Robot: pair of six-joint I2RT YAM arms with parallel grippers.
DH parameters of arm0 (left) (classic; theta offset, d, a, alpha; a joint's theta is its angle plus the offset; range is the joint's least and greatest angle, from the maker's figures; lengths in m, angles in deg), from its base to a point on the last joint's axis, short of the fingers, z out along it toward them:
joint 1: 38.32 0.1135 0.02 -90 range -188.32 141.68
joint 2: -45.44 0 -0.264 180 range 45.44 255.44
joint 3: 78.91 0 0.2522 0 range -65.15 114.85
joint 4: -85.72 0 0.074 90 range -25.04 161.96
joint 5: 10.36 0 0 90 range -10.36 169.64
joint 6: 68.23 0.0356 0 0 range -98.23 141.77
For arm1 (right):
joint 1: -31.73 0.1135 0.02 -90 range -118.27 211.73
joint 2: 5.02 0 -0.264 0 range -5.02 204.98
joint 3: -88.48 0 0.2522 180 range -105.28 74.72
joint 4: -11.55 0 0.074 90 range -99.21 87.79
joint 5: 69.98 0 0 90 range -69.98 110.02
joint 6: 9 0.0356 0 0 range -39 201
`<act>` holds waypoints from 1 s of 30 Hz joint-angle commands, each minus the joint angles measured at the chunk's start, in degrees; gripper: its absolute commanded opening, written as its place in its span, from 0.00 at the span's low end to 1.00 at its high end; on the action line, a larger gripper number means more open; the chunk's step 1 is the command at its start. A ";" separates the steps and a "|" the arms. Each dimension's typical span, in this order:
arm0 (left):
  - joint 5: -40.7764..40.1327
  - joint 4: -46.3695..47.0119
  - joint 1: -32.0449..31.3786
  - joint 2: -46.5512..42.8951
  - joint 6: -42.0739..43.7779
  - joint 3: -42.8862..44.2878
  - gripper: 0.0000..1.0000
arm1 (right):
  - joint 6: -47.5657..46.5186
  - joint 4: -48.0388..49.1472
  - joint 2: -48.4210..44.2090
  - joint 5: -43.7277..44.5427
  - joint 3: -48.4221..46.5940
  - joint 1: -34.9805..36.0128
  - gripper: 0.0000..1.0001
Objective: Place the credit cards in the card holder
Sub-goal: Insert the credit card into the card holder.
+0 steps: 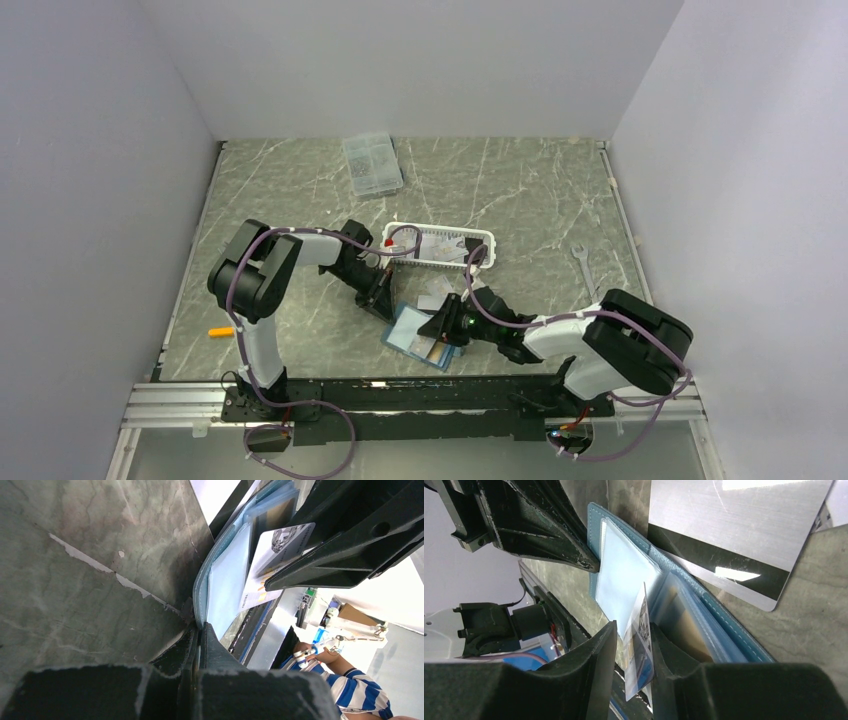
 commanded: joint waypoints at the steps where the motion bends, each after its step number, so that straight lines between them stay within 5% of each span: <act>1: 1.20 1.49 0.77 -0.73 0.17 -0.18 0.00 | -1.39 -3.42 -1.11 1.65 0.40 1.10 0.30; 5: 2.20 2.33 0.99 -0.97 -2.03 -0.59 0.00 | -0.93 0.59 0.16 0.58 1.39 1.02 0.00; 30: 2.83 3.03 1.13 0.05 -2.25 -1.23 0.00 | 1.52 11.76 6.44 -1.47 4.57 -0.35 0.00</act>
